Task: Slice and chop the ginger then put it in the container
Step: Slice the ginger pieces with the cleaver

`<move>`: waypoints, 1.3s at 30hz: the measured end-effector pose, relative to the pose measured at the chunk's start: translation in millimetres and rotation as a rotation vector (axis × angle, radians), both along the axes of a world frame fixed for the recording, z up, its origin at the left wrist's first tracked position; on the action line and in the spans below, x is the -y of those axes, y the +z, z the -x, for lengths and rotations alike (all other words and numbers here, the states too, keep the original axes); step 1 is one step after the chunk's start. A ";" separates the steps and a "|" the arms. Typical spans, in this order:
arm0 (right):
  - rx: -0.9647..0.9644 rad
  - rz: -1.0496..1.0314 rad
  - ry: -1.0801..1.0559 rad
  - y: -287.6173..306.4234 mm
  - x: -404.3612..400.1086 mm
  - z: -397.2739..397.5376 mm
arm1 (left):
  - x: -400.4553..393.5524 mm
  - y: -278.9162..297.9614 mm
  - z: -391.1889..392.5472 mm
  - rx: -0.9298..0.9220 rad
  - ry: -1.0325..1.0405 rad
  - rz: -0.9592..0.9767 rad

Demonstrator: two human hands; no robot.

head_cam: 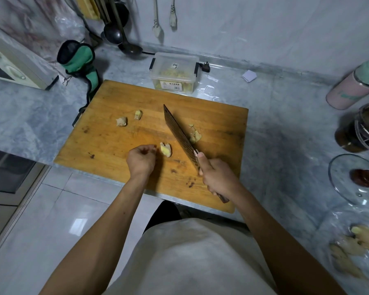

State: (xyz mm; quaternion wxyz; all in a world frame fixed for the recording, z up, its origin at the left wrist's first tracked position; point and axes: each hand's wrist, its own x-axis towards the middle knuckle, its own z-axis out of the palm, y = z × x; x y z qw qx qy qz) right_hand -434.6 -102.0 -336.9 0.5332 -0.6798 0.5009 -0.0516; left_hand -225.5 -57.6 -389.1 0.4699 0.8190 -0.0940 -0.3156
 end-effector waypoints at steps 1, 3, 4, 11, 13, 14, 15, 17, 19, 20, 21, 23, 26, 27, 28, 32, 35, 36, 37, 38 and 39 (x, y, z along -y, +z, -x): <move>0.005 0.004 -0.003 0.4 1.8 2.4 | -2.5 1.8 -2.2 0.040 -0.023 0.004; 0.020 -0.013 -0.008 1.3 5.1 6.0 | -7.1 6.3 -2.4 0.114 -0.090 0.021; 0.026 -0.042 -0.015 1.6 5.5 6.5 | -8.9 8.8 -1.7 0.152 -0.141 0.022; 0.029 -0.181 -0.059 -0.4 3.0 -2.8 | -0.9 -6.3 1.6 0.279 -0.459 -0.104; 0.031 -0.185 -0.093 -0.6 8.1 1.0 | -0.2 -8.6 3.1 0.308 -0.471 -0.111; 0.029 -0.180 -0.107 -0.3 11.1 3.8 | 0.2 -9.4 3.1 0.318 -0.469 -0.112; 0.021 -0.172 -0.119 0.3 14.3 6.5 | 0.7 -9.4 3.1 0.323 -0.463 -0.113; 0.009 -0.149 -0.138 1.5 19.8 10.5 | 1.1 -10.1 2.6 0.325 -0.450 -0.117; 0.007 -0.115 -0.136 2.4 22.4 12.5 | 0.6 -9.0 4.4 0.313 -0.435 -0.110; 0.009 -0.105 -0.126 2.7 22.5 12.6 | -0.2 -7.5 6.8 0.312 -0.424 -0.099; 0.014 -0.104 -0.114 3.1 22.1 12.1 | -1.0 -6.2 9.5 0.315 -0.416 -0.077; 0.027 -0.120 -0.093 2.8 19.9 9.6 | -3.0 -2.8 15.7 0.305 -0.398 -0.029; 0.050 -0.156 -0.072 1.8 17.0 5.3 | -5.0 0.3 21.3 0.282 -0.332 0.034; 0.052 -0.164 -0.065 1.7 17.0 4.8 | -5.4 0.3 21.4 0.275 -0.302 0.054; 0.051 -0.169 -0.058 1.8 17.3 4.6 | -6.5 0.5 20.9 0.270 -0.276 0.070; 0.031 -0.178 -0.057 2.2 21.9 7.2 | -8.3 0.3 17.9 0.291 -0.250 0.086; 0.020 -0.148 -0.050 2.2 23.6 7.8 | -7.5 0.1 16.2 0.321 -0.250 0.056; 0.015 -0.129 -0.040 2.3 23.0 7.2 | -7.4 0.2 15.6 0.336 -0.249 0.043; 0.013 -0.114 -0.030 2.2 22.3 6.6 | -7.3 -0.2 14.2 0.350 -0.245 0.025; 0.012 -0.106 -0.021 2.0 21.4 5.7 | -7.3 0.0 12.9 0.358 -0.238 0.006; 0.016 -0.105 -0.014 1.8 20.5 4.8 | -7.5 -0.6 11.2 0.358 -0.225 -0.012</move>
